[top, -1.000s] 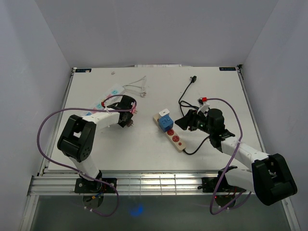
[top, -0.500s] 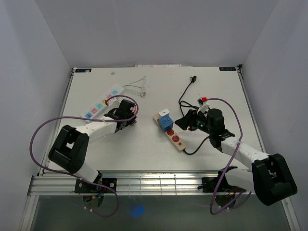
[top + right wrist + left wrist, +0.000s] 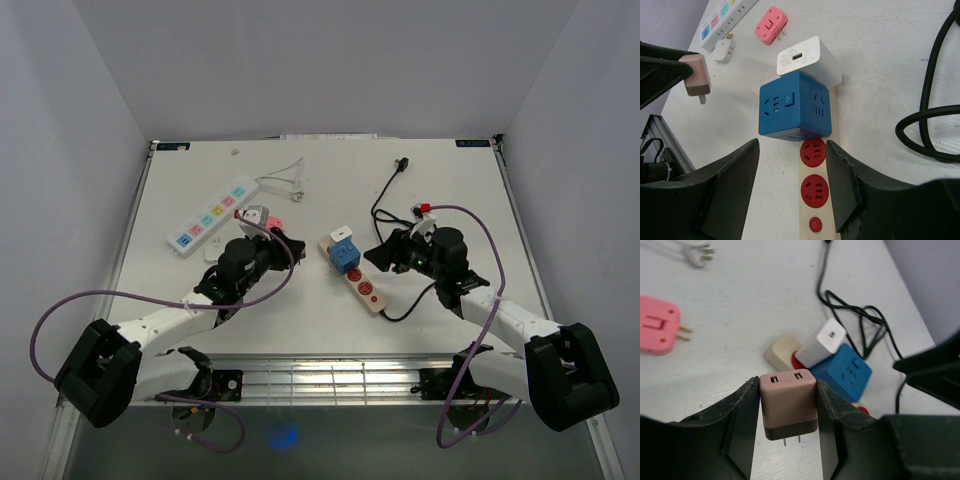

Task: Insert the plug
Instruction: Pick up the plug from the center of the board.

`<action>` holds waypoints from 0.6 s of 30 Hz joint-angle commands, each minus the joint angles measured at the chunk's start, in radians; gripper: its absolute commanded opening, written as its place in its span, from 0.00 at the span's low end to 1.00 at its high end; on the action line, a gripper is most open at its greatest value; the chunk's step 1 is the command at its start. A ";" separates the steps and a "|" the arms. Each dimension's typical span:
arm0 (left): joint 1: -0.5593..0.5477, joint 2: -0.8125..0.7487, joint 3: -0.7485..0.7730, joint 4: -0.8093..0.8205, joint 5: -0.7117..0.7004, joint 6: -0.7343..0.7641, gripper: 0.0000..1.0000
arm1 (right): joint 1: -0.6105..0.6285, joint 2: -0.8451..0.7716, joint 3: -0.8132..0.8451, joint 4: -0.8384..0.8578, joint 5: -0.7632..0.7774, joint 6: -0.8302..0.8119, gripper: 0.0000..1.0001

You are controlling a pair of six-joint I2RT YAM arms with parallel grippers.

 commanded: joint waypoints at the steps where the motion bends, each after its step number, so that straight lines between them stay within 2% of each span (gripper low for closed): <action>1: -0.003 -0.051 -0.066 0.317 0.342 0.169 0.03 | -0.003 -0.024 -0.001 0.037 -0.016 -0.023 0.61; 5: -0.003 -0.023 -0.106 0.480 0.574 0.249 0.00 | -0.003 -0.024 0.019 0.041 -0.098 -0.033 0.60; 8: -0.018 0.021 -0.133 0.615 0.680 0.298 0.00 | -0.003 -0.029 0.042 0.031 -0.155 -0.040 0.60; 13: -0.111 0.069 -0.178 0.755 0.664 0.478 0.00 | -0.003 -0.043 0.077 -0.008 -0.234 -0.040 0.68; 18: -0.159 0.129 -0.156 0.738 0.624 0.563 0.00 | -0.003 -0.084 0.094 -0.039 -0.254 -0.035 0.74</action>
